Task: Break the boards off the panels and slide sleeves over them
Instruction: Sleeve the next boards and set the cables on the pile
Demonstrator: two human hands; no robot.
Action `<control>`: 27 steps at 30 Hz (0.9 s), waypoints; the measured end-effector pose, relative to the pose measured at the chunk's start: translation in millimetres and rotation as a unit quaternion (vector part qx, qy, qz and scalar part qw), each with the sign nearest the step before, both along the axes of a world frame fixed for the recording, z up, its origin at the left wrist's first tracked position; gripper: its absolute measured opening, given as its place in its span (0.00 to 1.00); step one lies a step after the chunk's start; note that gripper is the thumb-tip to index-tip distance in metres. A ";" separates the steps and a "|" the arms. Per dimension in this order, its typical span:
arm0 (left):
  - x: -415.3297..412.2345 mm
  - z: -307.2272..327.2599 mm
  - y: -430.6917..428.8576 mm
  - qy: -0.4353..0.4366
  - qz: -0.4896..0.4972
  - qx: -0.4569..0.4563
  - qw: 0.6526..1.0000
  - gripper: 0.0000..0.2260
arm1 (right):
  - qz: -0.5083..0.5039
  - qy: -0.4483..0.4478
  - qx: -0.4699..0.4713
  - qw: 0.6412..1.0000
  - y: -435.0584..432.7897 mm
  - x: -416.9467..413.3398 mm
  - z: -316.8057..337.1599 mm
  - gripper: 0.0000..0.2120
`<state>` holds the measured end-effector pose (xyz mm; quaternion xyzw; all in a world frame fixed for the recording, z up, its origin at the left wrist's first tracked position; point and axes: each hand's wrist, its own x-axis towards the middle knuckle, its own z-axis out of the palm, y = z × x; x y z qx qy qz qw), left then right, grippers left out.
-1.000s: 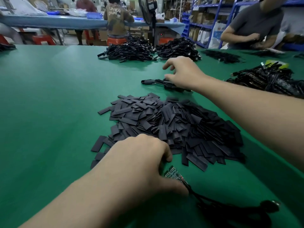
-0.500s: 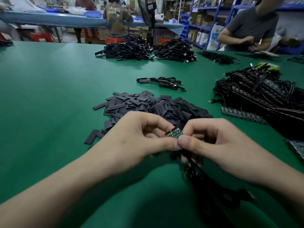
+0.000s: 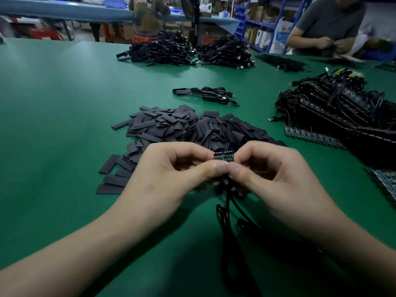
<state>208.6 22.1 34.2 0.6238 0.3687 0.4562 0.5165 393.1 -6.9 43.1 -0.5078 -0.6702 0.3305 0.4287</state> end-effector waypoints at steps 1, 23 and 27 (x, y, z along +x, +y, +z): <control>0.8 0.0 -0.2 -0.009 -0.006 -0.003 1.000 0.09 | 0.011 0.018 -0.012 1.000 0.2 -0.1 -0.1 0.06; 4.2 0.9 -3.7 -0.090 -0.004 -0.003 0.996 0.04 | 0.010 0.233 -0.060 0.971 10.1 7.2 -11.4 0.04; 3.2 -1.9 -9.4 -0.060 -0.034 0.083 0.994 0.06 | -0.058 0.287 0.022 0.956 8.3 10.0 -5.9 0.05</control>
